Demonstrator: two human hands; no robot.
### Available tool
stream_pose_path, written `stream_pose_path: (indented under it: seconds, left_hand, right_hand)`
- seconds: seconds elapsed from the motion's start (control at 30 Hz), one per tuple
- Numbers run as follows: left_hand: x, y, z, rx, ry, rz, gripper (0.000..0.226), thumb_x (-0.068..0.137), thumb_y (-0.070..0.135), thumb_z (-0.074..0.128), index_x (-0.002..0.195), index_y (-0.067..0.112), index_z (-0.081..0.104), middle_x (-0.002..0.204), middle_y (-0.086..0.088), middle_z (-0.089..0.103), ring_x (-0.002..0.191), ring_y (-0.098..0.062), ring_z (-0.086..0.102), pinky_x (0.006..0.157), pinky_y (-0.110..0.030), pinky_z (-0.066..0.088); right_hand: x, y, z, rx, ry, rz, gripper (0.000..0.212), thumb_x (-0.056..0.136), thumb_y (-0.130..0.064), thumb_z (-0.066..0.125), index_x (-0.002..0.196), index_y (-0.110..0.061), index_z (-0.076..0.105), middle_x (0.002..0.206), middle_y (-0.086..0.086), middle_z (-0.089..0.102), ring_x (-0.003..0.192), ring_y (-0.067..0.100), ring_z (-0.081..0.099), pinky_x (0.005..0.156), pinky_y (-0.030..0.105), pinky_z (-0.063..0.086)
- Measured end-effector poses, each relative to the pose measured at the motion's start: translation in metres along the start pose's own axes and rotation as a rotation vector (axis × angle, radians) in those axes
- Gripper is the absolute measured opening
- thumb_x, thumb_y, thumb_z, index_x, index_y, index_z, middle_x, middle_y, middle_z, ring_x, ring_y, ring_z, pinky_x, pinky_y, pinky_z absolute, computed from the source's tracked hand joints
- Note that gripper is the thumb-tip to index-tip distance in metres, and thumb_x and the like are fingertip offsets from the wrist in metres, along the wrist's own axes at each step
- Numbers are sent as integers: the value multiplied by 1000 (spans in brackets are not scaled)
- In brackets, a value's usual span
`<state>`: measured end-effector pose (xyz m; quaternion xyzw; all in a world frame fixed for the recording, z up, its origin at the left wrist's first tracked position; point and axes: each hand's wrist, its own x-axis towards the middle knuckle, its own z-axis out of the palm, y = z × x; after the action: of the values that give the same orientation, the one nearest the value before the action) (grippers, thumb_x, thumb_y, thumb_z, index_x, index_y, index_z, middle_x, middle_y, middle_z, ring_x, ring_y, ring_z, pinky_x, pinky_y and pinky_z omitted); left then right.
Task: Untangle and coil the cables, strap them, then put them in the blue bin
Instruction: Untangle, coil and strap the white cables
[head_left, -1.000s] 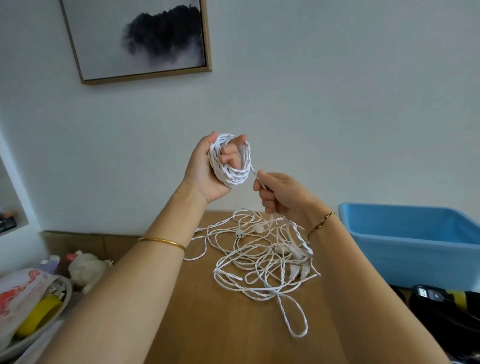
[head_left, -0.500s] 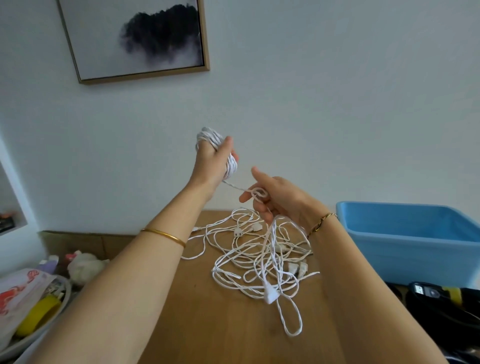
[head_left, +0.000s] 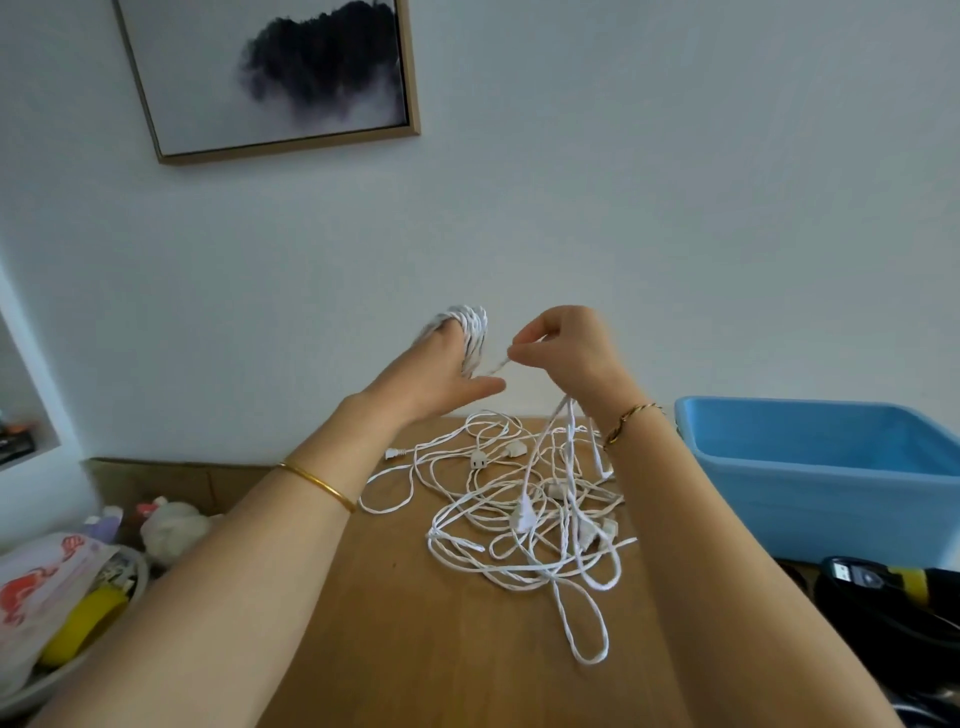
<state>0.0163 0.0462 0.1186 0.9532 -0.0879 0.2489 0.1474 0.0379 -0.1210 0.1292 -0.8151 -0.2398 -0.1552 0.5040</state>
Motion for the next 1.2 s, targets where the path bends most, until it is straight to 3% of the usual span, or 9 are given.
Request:
stream_pose_path:
  seconds: [0.07, 0.2, 0.3, 0.4, 0.6, 0.8, 0.9, 1.0, 1.2]
  left_hand:
    - [-2, 2, 0, 52, 5, 10, 32, 85, 39, 64, 93, 17, 42, 86, 6, 45, 84, -17, 53, 73, -25, 43]
    - [-7, 5, -3, 135, -61, -64, 18, 88, 31, 51, 94, 15, 49, 84, 1, 56, 70, -17, 57, 60, -30, 46]
    - [-8, 5, -12, -327, -245, -260, 20, 88, 25, 51, 90, 5, 57, 66, -6, 52, 50, -20, 49, 53, -31, 42]
    - [-7, 5, -25, -761, -503, -388, 35, 91, 24, 40, 88, 1, 66, 52, -1, 39, 41, -13, 36, 45, -23, 35]
    - [-8, 5, -39, -1341, -738, -361, 49, 81, 34, 38, 80, -2, 71, 42, 4, 37, 32, -5, 33, 33, -14, 30]
    - [-2, 4, -41, -1692, -633, -430, 48, 79, 36, 38, 76, 1, 71, 38, 8, 37, 30, -3, 35, 31, -13, 30]
    - [3, 12, -40, -1721, -507, -467, 46, 77, 35, 40, 75, 0, 70, 38, 9, 36, 29, -3, 33, 33, -12, 29]
    - [6, 18, -37, -1772, -406, -506, 50, 85, 36, 36, 76, -1, 69, 39, 8, 36, 29, -2, 32, 34, -11, 29]
    - [11, 24, -40, -1822, -212, -539, 53, 92, 37, 34, 79, -3, 65, 41, 8, 36, 30, -2, 31, 35, -10, 28]
  right_hand:
    - [0, -3, 3, -102, 13, -50, 8, 78, -19, 72, 76, -14, 67, 67, -9, 56, 60, 7, 50, 58, 24, 43]
    - [5, -8, 0, -178, 12, -92, 18, 74, -31, 75, 70, -25, 59, 72, -8, 58, 66, 13, 55, 63, 31, 48]
    - [9, -9, -9, -173, -88, -132, 12, 76, -18, 72, 84, -18, 63, 68, -5, 57, 61, 12, 53, 64, 29, 46]
    - [12, -1, -16, -133, -106, -143, 4, 80, -13, 69, 80, -16, 67, 64, -4, 60, 60, 11, 55, 64, 28, 47]
    - [13, 16, -2, -58, -102, -79, 8, 80, -18, 72, 83, -11, 70, 72, -9, 61, 69, 7, 55, 65, 20, 43]
    - [2, 15, -2, 207, -305, 102, 13, 89, -23, 62, 90, -12, 68, 86, 1, 73, 75, 12, 68, 75, 33, 52]
    - [0, 17, 4, 340, -270, 176, 13, 92, -19, 54, 90, -11, 63, 85, 1, 74, 76, 13, 66, 77, 35, 49]
    - [-1, 16, 8, 353, -185, 199, 19, 90, -11, 46, 81, -13, 63, 84, 3, 73, 66, 7, 62, 64, 22, 42]
    - [-2, 24, 5, 505, -157, 291, 25, 96, -3, 43, 88, -13, 64, 82, 9, 71, 73, 21, 69, 75, 40, 56]
